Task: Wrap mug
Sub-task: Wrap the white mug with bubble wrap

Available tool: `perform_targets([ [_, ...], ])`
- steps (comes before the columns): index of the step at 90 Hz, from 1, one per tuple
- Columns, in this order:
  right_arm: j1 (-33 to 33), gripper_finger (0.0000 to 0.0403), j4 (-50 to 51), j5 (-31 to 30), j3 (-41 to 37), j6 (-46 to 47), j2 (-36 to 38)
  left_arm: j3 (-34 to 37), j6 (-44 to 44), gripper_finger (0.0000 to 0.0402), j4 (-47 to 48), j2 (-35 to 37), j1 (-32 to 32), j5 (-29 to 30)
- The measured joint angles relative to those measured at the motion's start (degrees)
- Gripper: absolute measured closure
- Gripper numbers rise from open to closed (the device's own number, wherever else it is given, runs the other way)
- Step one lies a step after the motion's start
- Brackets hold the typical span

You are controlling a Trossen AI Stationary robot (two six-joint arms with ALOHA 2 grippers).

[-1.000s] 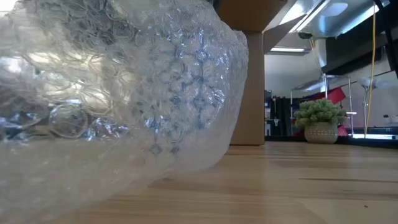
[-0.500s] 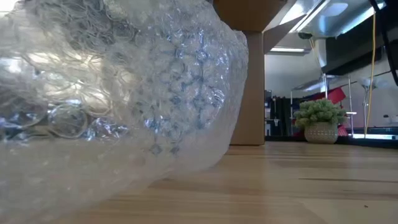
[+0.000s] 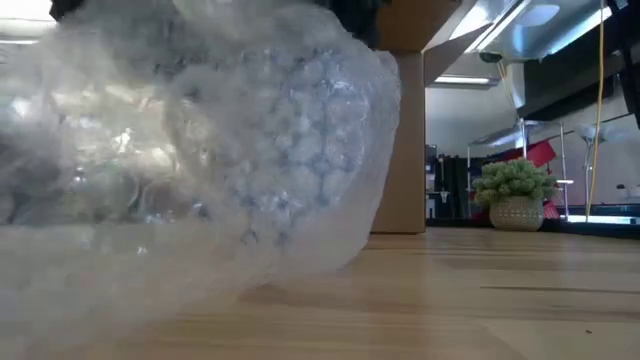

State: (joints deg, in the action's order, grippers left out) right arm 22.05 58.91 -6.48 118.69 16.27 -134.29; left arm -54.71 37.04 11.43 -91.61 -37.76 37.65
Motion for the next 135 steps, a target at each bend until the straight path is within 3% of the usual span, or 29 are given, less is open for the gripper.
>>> perform_targets([
  [33, 0.7, 0.0402, 13.7, -0.5, 16.5, 0.2, 1.0, 0.0, 0.0, 0.0245, 0.1, 0.1, 0.0, 0.0],
  [52, 3.5, 0.0402, 9.0, 2.1, 14.2, 0.8, 3.3, 0.0, 0.0, 0.0245, 0.1, 0.1, 0.0, -0.1],
  [67, 4.7, 0.0402, 1.9, 1.5, 14.3, -1.3, 0.3, 0.0, 0.0, 0.0245, 0.0, 0.1, 0.0, -0.1],
  [86, 2.4, 0.0402, 9.9, -6.0, 14.2, -0.2, -1.8, 0.0, 0.0, 0.0245, 0.1, 0.1, 0.0, -0.1],
  [105, 1.8, 0.0402, 10.0, -6.5, 14.1, 0.0, -1.1, 0.0, -0.2, 0.0245, 0.1, 0.1, 0.0, -0.1],
  [135, 0.8, 0.0402, 4.7, 0.3, 5.4, 0.4, -3.9, 0.0, -0.1, 0.0245, 0.9, 0.1, 0.0, -0.8],
])
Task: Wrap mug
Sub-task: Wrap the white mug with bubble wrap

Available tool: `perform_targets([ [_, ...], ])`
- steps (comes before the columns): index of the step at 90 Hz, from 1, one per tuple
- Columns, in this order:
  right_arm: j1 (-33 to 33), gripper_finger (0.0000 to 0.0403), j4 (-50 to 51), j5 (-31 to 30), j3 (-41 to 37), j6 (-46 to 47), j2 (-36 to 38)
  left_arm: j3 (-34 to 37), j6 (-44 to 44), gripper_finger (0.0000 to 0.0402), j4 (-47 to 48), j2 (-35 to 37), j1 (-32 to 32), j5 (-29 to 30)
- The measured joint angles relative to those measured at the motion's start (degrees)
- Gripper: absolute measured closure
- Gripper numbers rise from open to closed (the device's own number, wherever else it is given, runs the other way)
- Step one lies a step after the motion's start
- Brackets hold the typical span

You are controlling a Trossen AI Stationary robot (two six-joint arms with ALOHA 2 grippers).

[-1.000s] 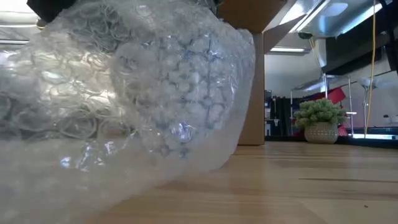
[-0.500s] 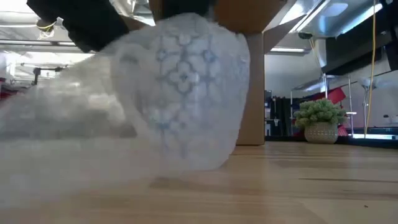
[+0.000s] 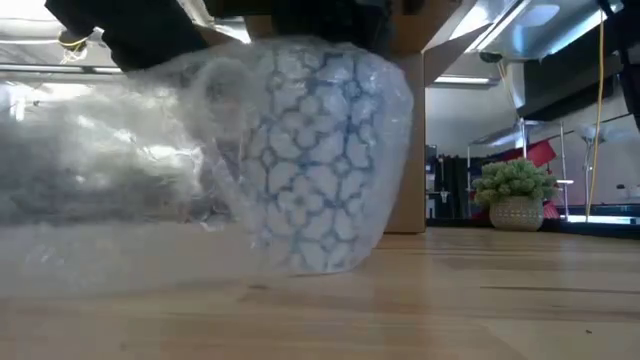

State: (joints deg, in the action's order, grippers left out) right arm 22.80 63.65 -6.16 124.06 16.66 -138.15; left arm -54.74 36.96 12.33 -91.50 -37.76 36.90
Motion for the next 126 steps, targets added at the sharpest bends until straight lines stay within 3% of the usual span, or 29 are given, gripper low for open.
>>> perform_targets([
  [30, 0.0, 0.0402, 0.1, 1.2, 4.1, -0.4, 0.6, 0.0, 0.1, 0.0245, 0.5, 0.0, 0.0, -0.3],
  [48, 0.0, 0.0402, 8.1, 1.0, 10.8, 0.8, 1.7, 0.1, 0.3, 0.0245, 1.0, -0.2, 0.0, -0.4],
  [83, 2.6, 0.0402, 15.7, -3.3, 9.4, 6.3, 4.1, 0.0, 0.2, 0.0245, 0.9, -0.1, -0.1, -0.3],
  [108, 2.2, 0.0402, 3.8, -7.8, 0.1, 5.2, 4.0, 0.0, 0.3, 0.0245, 0.6, -0.1, -0.1, -0.3],
  [126, 1.0, 0.0402, -5.1, -1.2, -6.6, 4.9, 4.1, 0.0, 0.1, 0.0245, 0.5, -0.1, 0.0, -0.3],
])
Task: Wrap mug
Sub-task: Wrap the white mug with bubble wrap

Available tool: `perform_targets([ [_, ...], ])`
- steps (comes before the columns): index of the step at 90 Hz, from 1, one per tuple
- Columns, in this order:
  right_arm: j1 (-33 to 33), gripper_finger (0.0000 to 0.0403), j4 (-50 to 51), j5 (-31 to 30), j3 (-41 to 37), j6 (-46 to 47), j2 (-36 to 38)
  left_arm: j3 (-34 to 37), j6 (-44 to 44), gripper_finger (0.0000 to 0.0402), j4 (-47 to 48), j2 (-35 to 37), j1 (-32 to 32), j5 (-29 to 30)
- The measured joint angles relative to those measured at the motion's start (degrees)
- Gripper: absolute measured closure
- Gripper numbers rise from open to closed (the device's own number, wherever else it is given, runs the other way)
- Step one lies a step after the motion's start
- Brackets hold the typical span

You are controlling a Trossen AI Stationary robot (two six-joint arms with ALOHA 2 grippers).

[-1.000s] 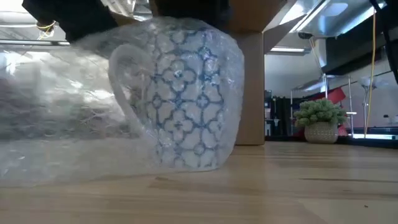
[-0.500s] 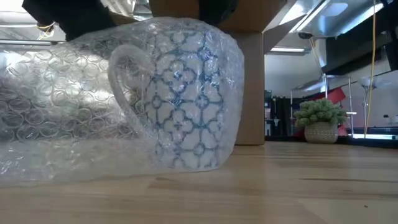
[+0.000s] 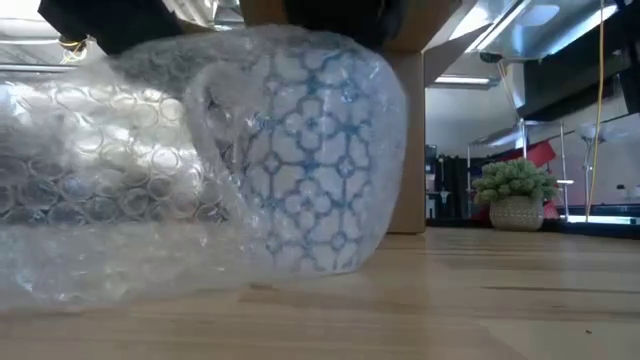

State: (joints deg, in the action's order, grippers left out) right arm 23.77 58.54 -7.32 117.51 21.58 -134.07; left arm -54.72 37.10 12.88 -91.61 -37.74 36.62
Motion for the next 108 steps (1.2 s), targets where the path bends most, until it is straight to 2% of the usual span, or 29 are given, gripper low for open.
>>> perform_targets([
  [16, -0.5, 0.0402, 1.3, 2.8, -1.5, -0.4, 0.4, 0.0, 0.0, 0.0245, 0.0, 0.0, 0.0, 0.0],
  [49, 0.0, 0.0402, 12.5, -1.0, 14.7, -1.8, 0.9, 0.0, 0.0, 0.0245, 0.1, 0.0, 0.0, 0.0],
  [59, 0.8, 0.0402, 12.0, -1.1, 17.5, -2.4, 1.0, 0.0, 0.0, 0.0245, 0.2, 0.0, 0.0, 0.0],
  [70, 1.5, 0.0402, 9.1, -0.6, 16.0, -2.6, 0.9, 0.0, 0.0, 0.0245, 0.3, 0.1, 0.0, 0.0],
  [87, 1.1, 0.0402, 3.2, -0.5, 9.1, -2.6, 0.8, 0.0, 0.0, 0.0245, 0.3, 0.1, 0.0, 0.0],
  [108, 0.3, 0.0402, -3.1, 2.6, 2.9, -2.6, 0.8, 0.0, 0.0, 0.0245, 0.3, 0.1, 0.0, 0.0],
])
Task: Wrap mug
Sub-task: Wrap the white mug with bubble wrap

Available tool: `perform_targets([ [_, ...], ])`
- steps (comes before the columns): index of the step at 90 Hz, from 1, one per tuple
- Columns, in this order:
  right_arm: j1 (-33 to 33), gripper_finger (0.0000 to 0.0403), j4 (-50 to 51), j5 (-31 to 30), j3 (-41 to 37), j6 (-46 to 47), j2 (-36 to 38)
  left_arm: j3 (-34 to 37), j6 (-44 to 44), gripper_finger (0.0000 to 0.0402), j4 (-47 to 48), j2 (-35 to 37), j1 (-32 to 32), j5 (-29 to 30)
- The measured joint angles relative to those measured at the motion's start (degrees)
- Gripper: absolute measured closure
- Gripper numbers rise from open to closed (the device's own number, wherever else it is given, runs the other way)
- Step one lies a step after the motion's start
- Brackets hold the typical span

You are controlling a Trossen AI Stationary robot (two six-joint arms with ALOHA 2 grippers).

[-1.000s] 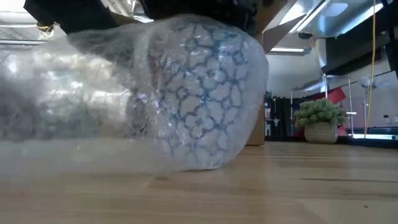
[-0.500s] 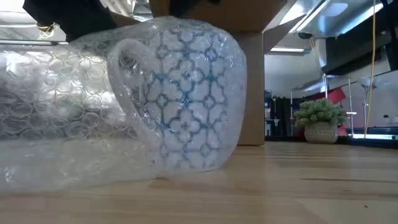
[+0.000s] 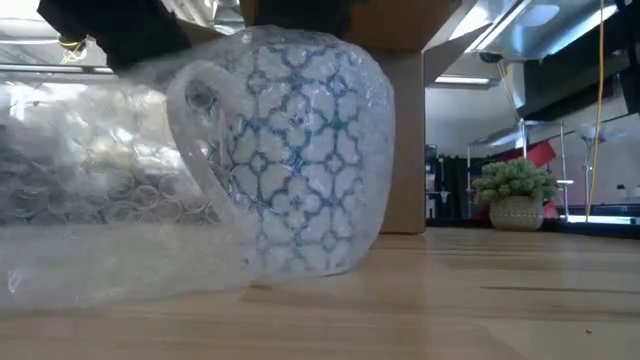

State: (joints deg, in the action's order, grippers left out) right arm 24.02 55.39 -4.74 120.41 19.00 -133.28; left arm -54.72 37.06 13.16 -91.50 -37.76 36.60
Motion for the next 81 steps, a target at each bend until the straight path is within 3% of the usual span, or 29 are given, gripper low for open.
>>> perform_targets([
  [35, -2.4, 0.0402, -8.4, 5.9, -8.1, 0.2, 0.6, 0.0, 0.0, 0.0245, 0.0, 0.0, 0.0, 0.0],
  [81, -2.2, 0.0402, 12.6, 4.9, 9.8, -1.2, 0.0, 0.0, 0.0, 0.0245, 0.0, 0.0, 0.0, 0.0],
])
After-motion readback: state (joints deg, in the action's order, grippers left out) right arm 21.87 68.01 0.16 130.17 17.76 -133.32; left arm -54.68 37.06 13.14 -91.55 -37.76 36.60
